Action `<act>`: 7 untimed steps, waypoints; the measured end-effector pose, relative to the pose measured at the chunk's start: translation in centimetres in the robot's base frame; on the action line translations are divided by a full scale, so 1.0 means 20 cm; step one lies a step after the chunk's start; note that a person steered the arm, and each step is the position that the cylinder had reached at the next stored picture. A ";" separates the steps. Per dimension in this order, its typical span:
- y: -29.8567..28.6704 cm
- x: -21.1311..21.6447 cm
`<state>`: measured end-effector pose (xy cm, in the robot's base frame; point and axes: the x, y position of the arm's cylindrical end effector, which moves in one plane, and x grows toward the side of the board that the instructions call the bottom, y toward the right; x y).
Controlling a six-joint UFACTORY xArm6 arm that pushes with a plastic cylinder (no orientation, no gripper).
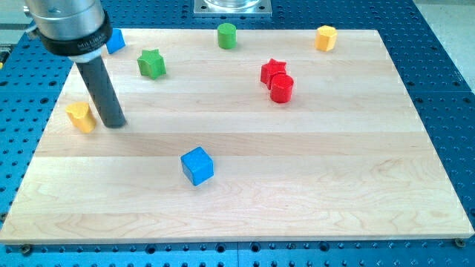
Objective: Place the red star center right
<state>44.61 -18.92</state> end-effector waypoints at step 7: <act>1.29 -0.60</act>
<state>32.71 6.84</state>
